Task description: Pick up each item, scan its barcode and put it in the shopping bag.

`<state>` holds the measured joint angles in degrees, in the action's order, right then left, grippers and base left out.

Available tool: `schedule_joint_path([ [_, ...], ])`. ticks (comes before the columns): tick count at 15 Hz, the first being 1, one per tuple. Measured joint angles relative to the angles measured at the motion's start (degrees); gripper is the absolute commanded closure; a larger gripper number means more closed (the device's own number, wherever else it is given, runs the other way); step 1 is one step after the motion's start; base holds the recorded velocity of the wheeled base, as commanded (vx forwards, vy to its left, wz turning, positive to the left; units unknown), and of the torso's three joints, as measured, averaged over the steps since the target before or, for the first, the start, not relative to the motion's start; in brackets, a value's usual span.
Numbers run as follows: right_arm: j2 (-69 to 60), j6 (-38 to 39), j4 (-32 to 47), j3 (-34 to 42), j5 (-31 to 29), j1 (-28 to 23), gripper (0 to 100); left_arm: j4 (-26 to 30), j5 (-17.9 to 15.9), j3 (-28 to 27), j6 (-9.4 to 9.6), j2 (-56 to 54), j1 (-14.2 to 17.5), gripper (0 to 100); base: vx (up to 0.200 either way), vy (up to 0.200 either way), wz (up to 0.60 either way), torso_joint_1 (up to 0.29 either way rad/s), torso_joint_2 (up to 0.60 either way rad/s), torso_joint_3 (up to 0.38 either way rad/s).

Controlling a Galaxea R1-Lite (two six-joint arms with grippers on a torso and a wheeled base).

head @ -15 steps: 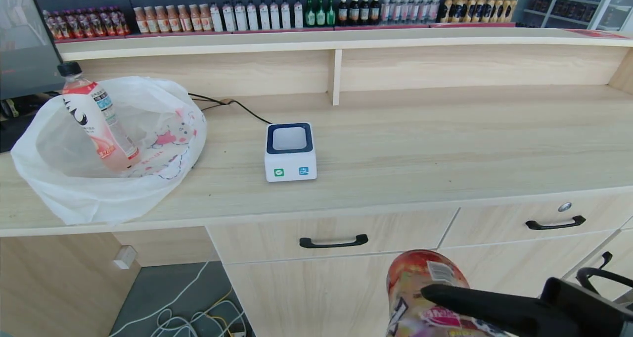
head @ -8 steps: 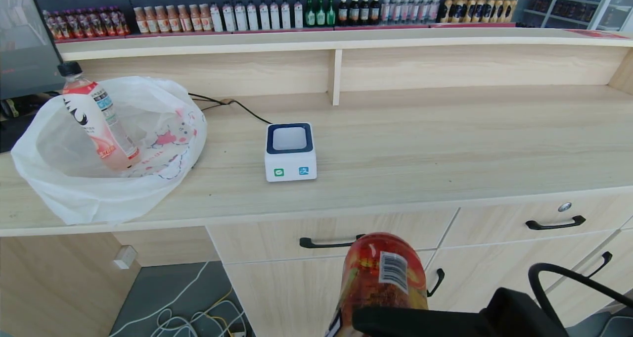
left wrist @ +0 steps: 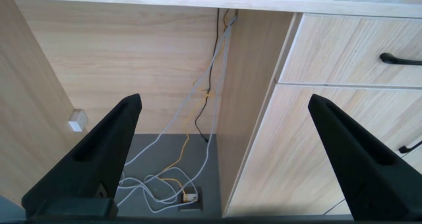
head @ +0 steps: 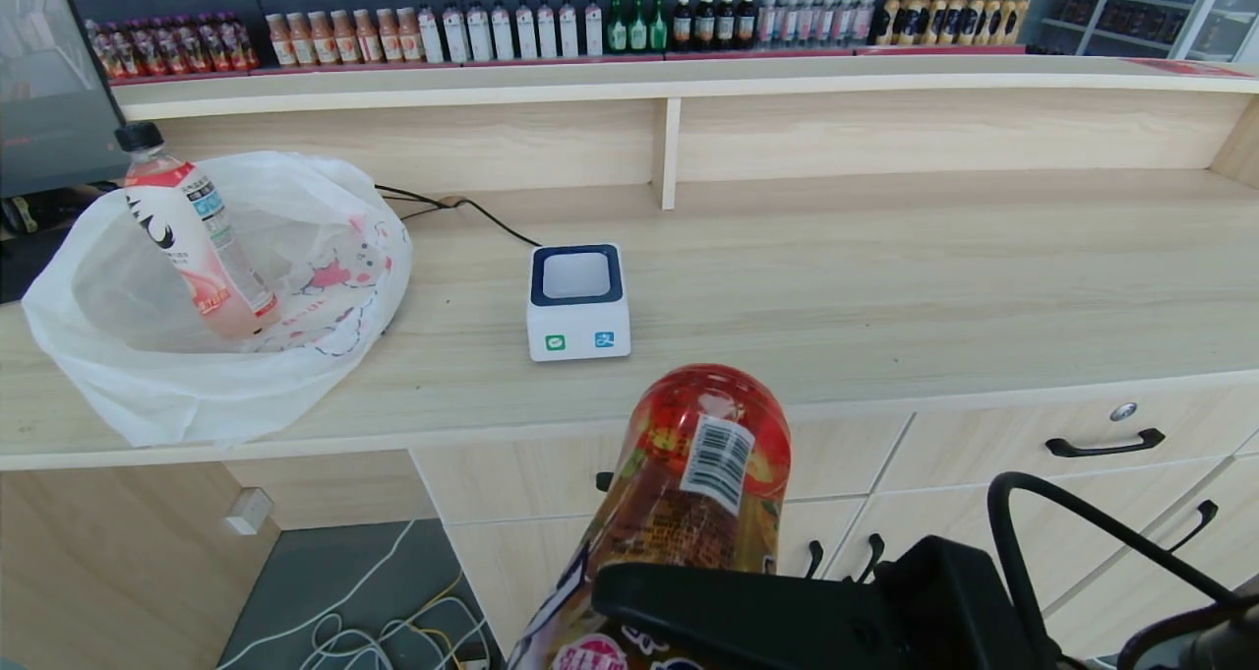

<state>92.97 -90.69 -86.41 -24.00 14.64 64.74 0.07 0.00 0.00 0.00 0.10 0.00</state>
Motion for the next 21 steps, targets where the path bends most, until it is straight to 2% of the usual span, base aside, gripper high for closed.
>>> schedule_joint_path([
  [7,0.4,-6.6,-0.3,-1.7,-0.1,0.1,100,0.0,0.0,0.0,0.00,0.0,0.0,0,0.000,0.000,0.00,0.000,0.00,0.000],
  [17,0.9,-6.6,-2.6,-2.1,-0.3,0.1,100,0.0,0.0,0.0,0.00,0.0,0.0,0,0.000,0.000,0.00,0.000,0.00,0.000],
  [21,1.3,-3.2,-3.6,-1.8,-0.3,0.0,100,0.0,0.0,0.0,0.00,0.0,0.0,0,0.000,0.000,0.00,0.000,0.00,0.000],
])
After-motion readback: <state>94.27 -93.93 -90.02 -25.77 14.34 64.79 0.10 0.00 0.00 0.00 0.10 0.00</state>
